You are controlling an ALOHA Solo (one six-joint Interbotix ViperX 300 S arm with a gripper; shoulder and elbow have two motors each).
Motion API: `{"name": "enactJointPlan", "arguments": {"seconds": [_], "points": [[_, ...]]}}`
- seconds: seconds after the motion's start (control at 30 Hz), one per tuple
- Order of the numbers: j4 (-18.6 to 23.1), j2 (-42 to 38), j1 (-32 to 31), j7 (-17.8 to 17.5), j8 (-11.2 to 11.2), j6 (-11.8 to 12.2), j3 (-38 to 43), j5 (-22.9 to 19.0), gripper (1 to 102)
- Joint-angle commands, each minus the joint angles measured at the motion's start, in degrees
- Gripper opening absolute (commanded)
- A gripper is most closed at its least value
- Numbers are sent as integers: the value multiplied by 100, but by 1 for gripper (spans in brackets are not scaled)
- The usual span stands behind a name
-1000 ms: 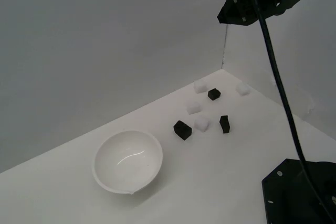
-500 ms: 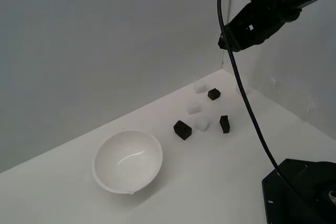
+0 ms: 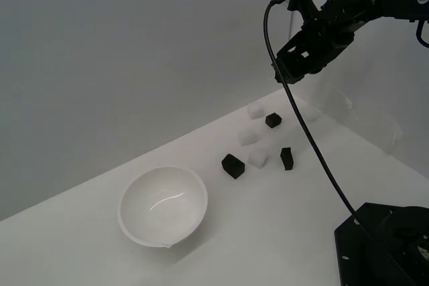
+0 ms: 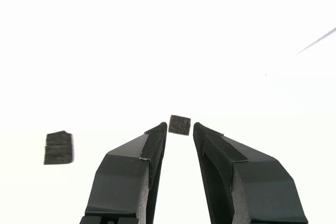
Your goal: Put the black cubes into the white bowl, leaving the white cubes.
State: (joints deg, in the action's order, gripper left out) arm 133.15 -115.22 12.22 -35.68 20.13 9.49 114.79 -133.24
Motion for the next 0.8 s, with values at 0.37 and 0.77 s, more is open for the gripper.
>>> {"name": "enactJointPlan", "arguments": {"seconds": [0.37,0.77], "points": [[-9,844,299,202,26,132,-809,44,50],[9,1494,299,580,26,202,-1450,26,100]]}}
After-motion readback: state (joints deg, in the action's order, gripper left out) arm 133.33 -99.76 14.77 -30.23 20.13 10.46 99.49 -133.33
